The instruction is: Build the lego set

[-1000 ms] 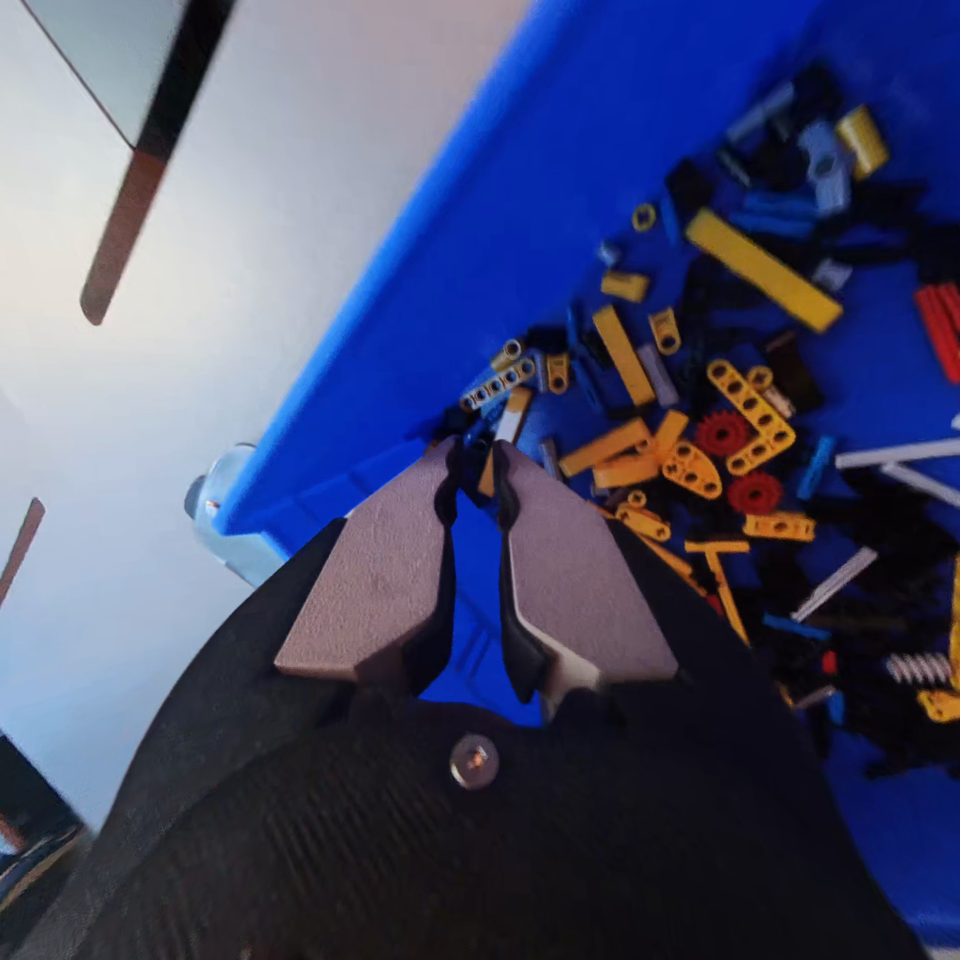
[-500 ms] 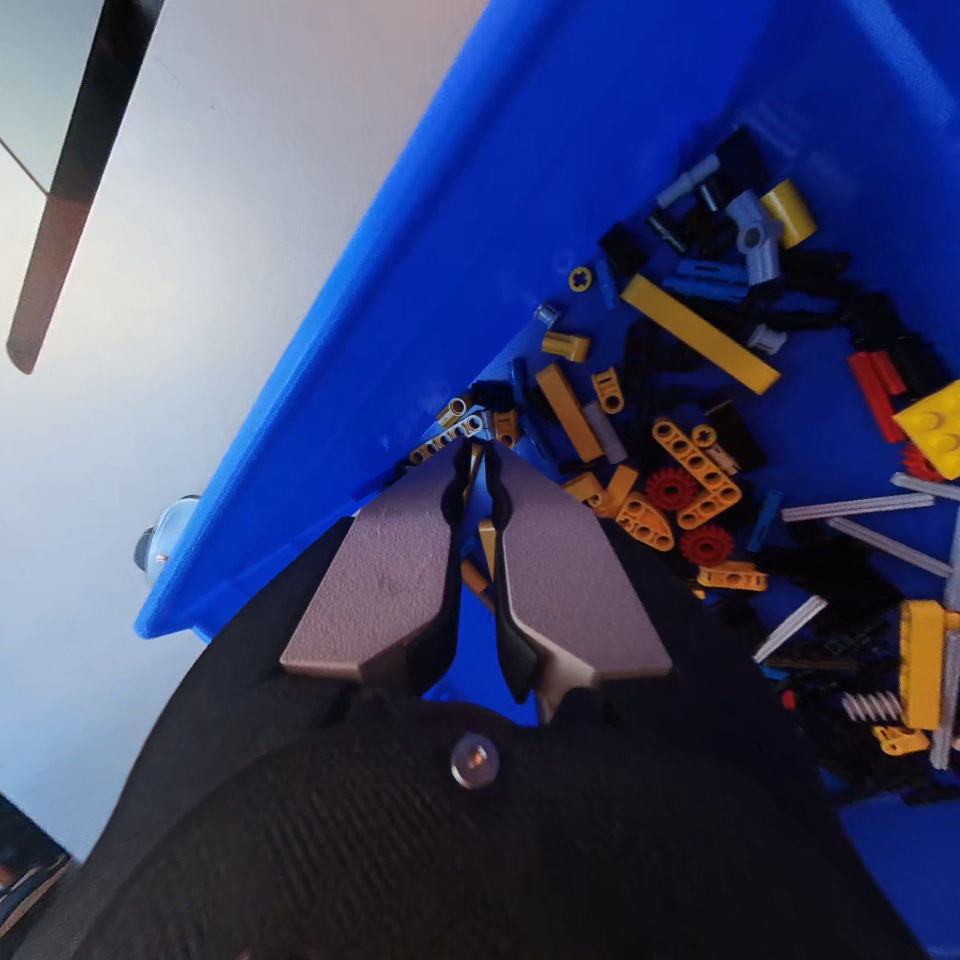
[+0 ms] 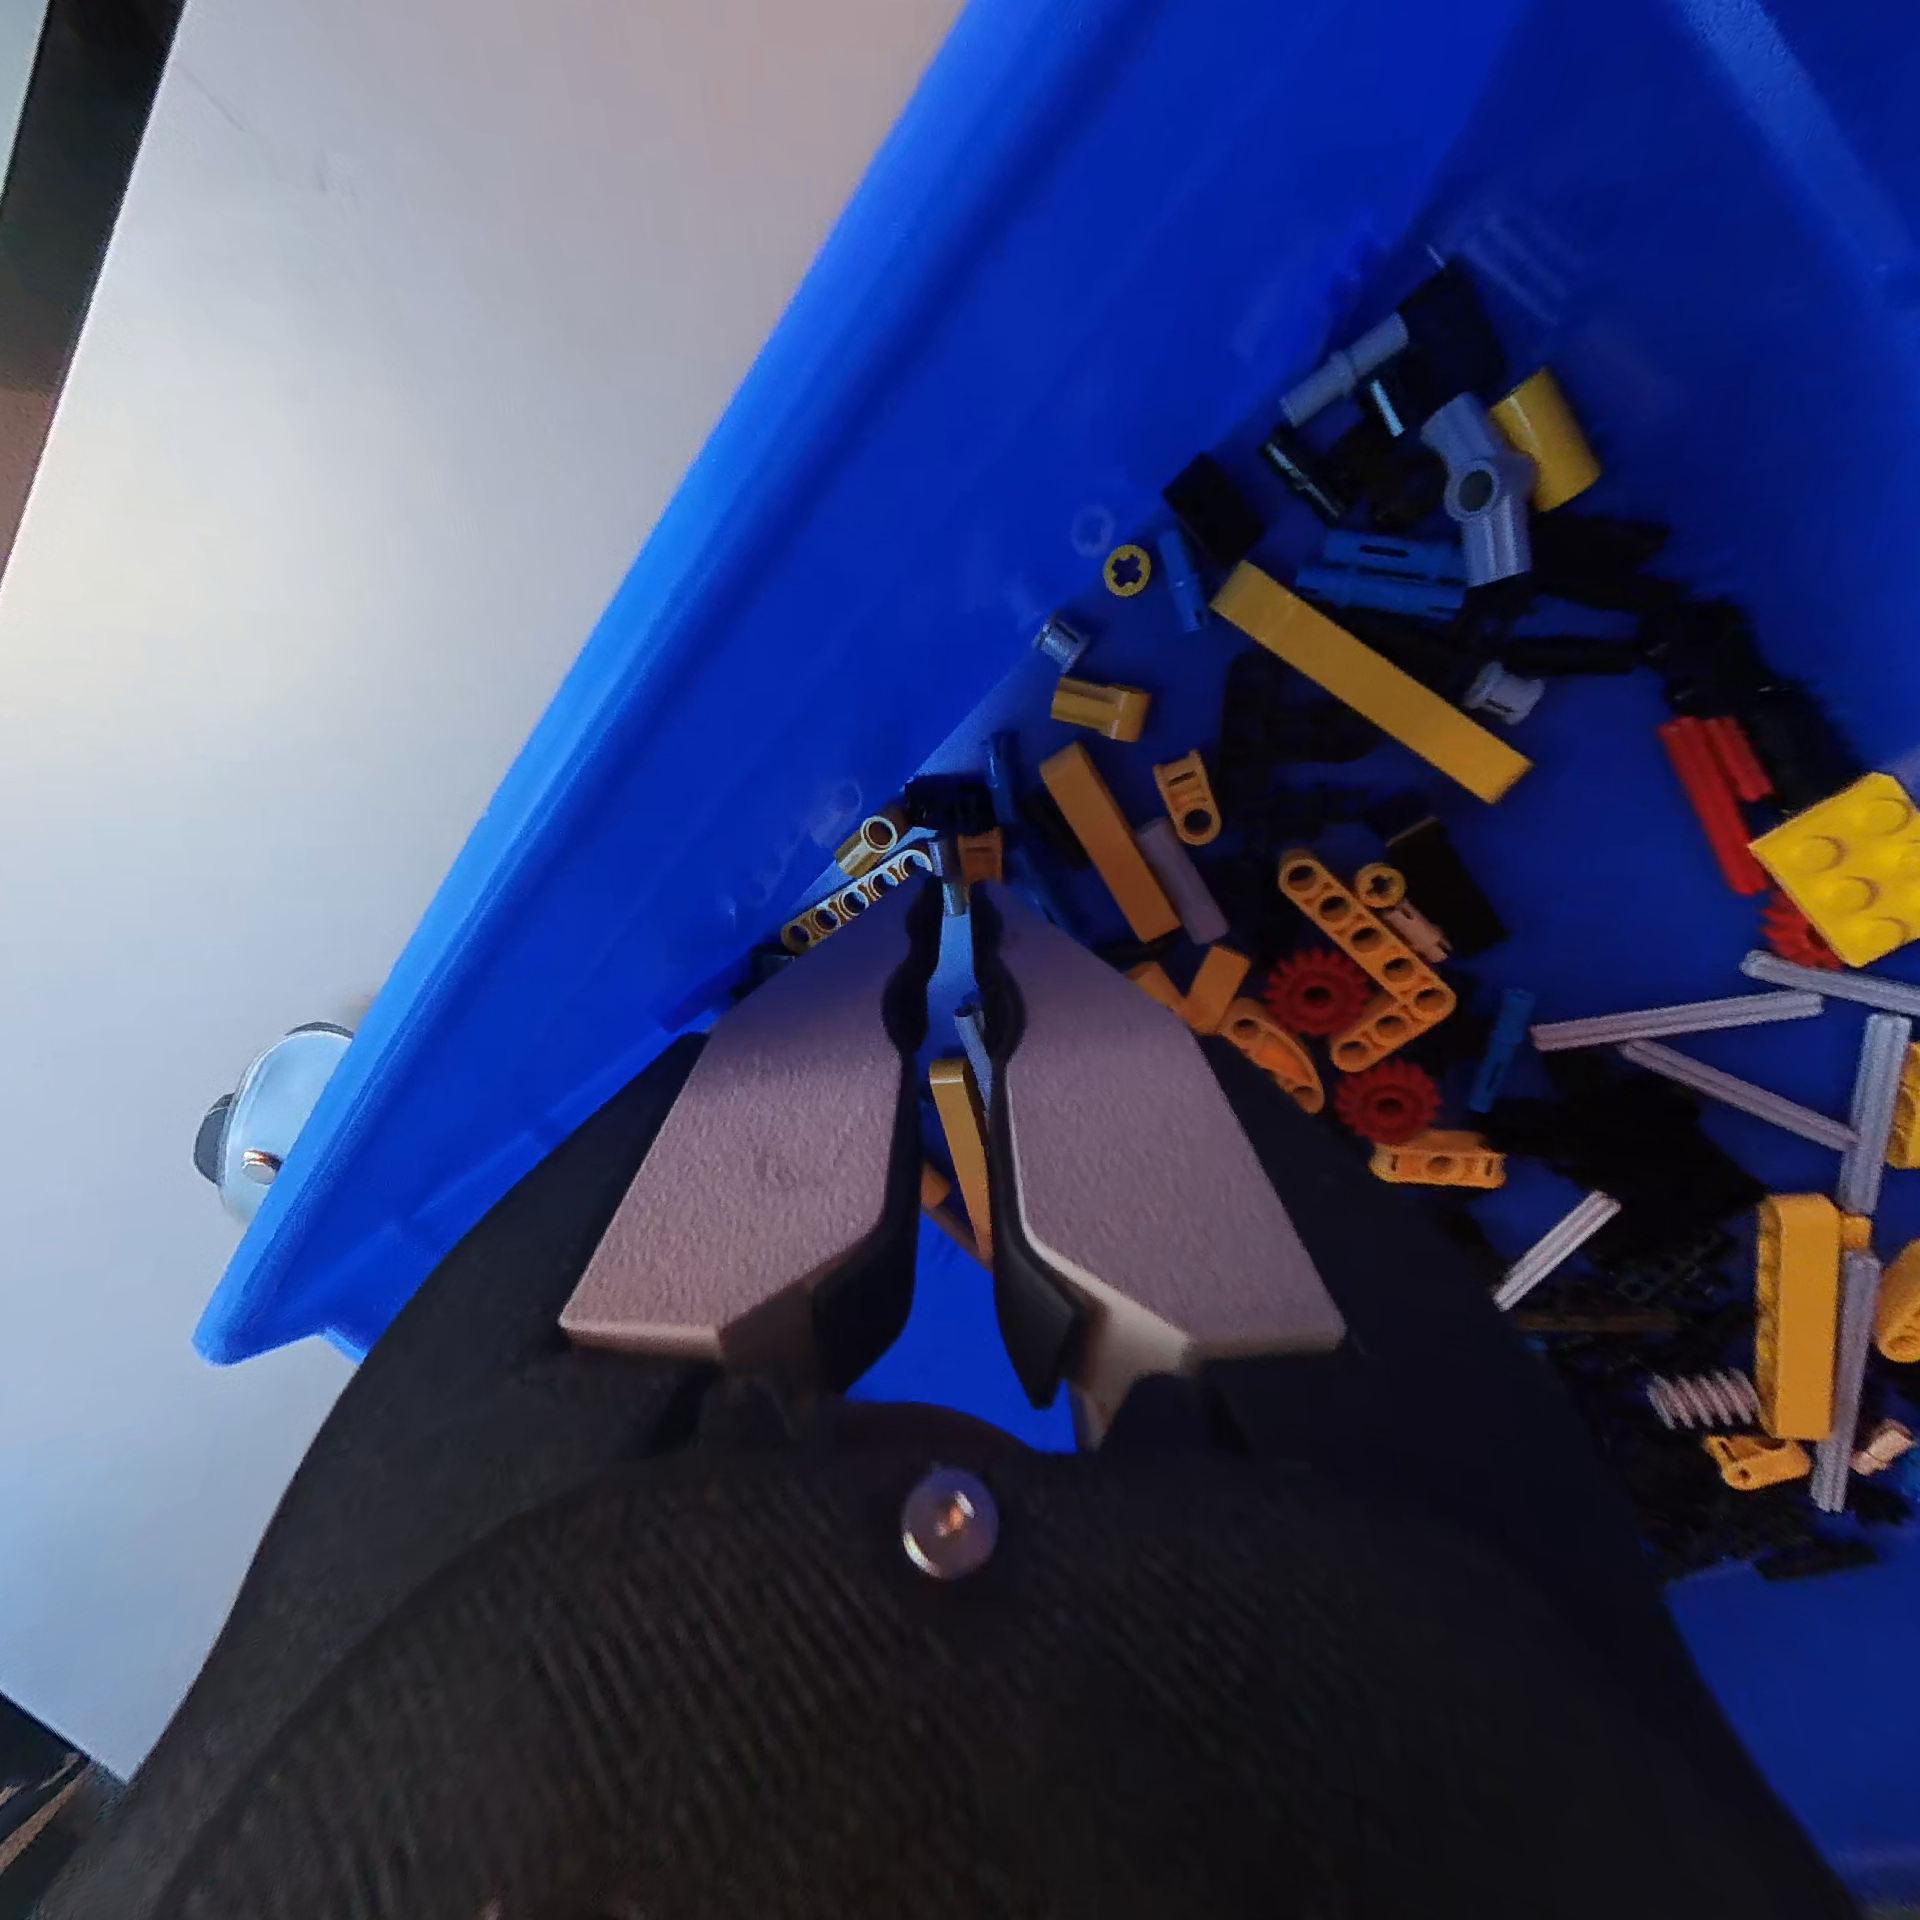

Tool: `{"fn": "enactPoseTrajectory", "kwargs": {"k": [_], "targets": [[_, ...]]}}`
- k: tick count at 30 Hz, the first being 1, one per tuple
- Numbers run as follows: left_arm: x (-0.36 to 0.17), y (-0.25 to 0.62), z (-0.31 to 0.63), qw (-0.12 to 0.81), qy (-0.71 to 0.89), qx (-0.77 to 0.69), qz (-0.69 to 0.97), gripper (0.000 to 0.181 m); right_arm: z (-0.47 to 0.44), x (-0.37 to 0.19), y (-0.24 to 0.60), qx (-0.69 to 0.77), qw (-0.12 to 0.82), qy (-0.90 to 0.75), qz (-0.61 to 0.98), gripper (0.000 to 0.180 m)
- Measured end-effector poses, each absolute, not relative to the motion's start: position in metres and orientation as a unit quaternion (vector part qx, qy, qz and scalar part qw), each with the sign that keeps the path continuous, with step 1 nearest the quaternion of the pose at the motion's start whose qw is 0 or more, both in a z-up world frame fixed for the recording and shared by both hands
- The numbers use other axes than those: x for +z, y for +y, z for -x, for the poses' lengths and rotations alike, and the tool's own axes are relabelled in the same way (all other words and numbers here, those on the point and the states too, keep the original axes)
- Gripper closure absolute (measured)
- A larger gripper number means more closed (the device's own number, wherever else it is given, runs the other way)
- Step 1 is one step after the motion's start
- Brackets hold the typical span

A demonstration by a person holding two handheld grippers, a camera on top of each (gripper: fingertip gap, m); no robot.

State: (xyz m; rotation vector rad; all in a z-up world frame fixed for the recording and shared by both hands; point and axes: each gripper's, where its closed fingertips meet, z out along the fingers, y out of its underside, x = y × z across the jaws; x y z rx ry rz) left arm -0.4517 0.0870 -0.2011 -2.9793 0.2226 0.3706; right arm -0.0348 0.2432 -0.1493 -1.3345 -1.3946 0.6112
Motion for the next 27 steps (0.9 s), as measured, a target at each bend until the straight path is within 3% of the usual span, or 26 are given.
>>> {"fn": "enactPoseTrajectory", "kwargs": {"k": [1, 27], "targets": [[-0.201, 0.088, 0.450, 0.067, 0.073, 0.117, 0.988, 0.176, 0.035, -0.149, 0.243, 0.256, 0.530, -0.585, 0.559, 0.165], [-0.206, 0.087, 0.451, 0.057, 0.056, 0.092, 0.993, 0.172, 0.035, -0.150, 0.244, 0.256, 0.529, -0.584, 0.560, 0.165]]}}
